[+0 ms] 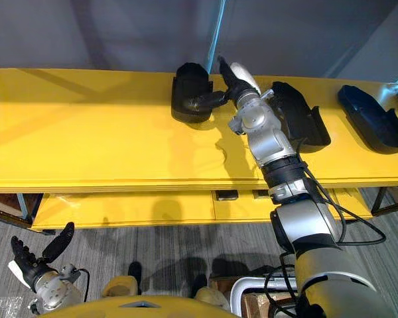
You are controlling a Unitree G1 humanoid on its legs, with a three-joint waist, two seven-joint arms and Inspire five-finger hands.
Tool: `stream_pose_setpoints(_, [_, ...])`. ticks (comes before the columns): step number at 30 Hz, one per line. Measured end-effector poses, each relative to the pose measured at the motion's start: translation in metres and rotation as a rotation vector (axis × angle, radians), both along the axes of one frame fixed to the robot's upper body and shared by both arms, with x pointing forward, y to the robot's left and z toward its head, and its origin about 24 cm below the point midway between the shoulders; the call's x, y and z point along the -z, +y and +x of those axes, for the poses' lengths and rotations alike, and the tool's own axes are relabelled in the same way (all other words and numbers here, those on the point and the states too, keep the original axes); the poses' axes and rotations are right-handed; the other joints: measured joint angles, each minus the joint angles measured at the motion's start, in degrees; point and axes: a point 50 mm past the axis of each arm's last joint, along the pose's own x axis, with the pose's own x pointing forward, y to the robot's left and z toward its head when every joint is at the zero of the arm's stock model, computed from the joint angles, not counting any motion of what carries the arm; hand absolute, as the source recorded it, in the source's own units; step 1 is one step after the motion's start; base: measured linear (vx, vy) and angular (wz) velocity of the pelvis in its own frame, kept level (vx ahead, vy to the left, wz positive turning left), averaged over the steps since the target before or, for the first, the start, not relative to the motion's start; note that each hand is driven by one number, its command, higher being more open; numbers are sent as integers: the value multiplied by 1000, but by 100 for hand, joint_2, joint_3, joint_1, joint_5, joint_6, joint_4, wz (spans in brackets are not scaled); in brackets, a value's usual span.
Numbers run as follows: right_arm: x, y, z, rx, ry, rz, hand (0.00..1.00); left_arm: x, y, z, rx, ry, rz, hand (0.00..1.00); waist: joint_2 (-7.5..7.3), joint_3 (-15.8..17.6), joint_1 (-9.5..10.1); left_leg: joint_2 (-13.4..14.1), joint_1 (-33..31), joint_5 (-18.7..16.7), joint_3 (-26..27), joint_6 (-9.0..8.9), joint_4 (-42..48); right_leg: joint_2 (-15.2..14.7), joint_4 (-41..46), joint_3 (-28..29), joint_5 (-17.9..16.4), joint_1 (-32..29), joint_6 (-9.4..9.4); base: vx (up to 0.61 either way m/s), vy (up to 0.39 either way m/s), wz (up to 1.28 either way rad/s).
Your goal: Walk over and take three plastic housings, then place them on the shelf
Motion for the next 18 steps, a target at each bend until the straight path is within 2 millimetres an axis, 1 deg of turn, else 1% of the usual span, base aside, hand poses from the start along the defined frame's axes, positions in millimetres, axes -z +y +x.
stream_pose_setpoints(3, [10,15,-3,-127,48,-67,100,0,0,1,10,-3,-2,100,6,-4,-14,2,1,0,0,0,0,3,0,2,0,3,0,0,0,0])
stream_pose_setpoints(4, [16,20,-4,-168,78,-135,100,0,0,2,15,-6,-2,100,9,-6,-5,1,2,0,-1,0,0,3,0,0,0,6,0,0,0,0])
stream_pose_setpoints(5, [20,22,-5,-182,95,-164,100,-1,-1,3,17,-9,-3,100,9,-6,0,1,2,0,-1,0,0,2,0,0,0,7,0,0,0,0])
stream_pose_setpoints(6, [30,25,-8,-219,140,-197,100,-2,-1,7,22,-19,-3,100,9,-7,60,1,2,0,-6,0,0,2,1,-5,0,10,0,0,0,0])
stream_pose_setpoints(8, [39,31,-11,-266,188,-260,100,-2,-1,7,22,-21,-3,100,10,-8,70,-3,-5,1,-17,0,-1,-2,1,-19,0,10,0,-8,0,2])
stream_pose_setpoints(10, [44,37,-13,-308,212,-298,100,-2,-1,7,24,-21,-4,100,10,-8,67,-7,-6,2,-22,1,-3,-5,1,-26,0,13,0,0,0,0])
stream_pose_setpoints(12, [45,39,-14,-332,210,-308,100,-2,-1,8,28,-22,-5,100,9,-12,70,-9,-12,4,-39,2,-7,-6,-2,-46,0,17,0,-5,-2,4])
stream_pose_setpoints(16, [47,41,-14,-346,218,-323,100,-1,-2,8,35,-15,-11,100,7,-56,77,-13,-22,11,-80,2,-17,-5,-13,-112,-1,33,0,0,-6,6])
stream_pose_setpoints(18, [48,43,-13,-350,231,-377,100,0,-2,9,41,-10,-17,100,6,-100,79,-13,-32,18,-92,1,-23,-4,-24,-123,-1,35,-1,-7,-2,4])
